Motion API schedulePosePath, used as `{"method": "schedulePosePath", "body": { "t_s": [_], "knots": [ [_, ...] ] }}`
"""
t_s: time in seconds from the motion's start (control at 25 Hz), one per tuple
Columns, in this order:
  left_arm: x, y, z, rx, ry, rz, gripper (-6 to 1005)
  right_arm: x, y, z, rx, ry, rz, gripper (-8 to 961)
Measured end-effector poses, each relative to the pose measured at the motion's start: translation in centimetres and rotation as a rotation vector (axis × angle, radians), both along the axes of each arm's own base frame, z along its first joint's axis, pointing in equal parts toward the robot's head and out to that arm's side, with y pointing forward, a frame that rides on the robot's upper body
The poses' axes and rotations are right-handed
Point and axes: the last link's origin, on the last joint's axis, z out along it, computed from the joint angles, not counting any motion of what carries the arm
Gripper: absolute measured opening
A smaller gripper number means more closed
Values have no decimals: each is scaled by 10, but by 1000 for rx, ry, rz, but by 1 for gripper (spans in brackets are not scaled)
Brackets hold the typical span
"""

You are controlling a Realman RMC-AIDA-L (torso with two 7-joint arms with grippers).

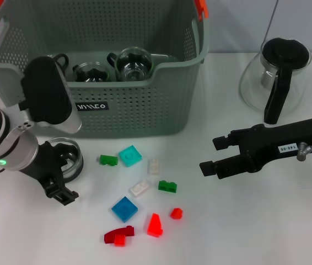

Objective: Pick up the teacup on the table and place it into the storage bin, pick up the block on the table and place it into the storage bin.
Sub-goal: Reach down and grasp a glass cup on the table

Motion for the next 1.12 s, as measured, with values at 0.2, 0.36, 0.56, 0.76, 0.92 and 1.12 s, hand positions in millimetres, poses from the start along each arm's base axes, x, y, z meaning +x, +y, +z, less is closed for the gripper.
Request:
{"method": "schedulePosePath", "body": {
  "t_s": [0.2, 0.36, 0.56, 0.76, 0.92, 1.12],
  "knots": [
    [0, 2, -2, -4, 2, 26, 822, 0, 0, 0, 0, 0, 0, 931],
    [-1, 3, -1, -6, 13, 27, 818, 0, 0, 1, 2, 0, -1, 930],
    [1, 5, -1, -1, 7, 24, 646, 0, 1, 2, 6, -1, 0, 930],
    [1, 7, -5, -3, 6, 31, 495, 0, 2, 2, 12, -3, 0, 930],
    [1, 8, -5, -2, 1, 34, 409, 0, 3, 2, 14, -4, 0, 930],
    [1, 11, -4, 20, -11, 53, 243, 0, 3, 3, 16, -5, 1, 931]
  ]
}}
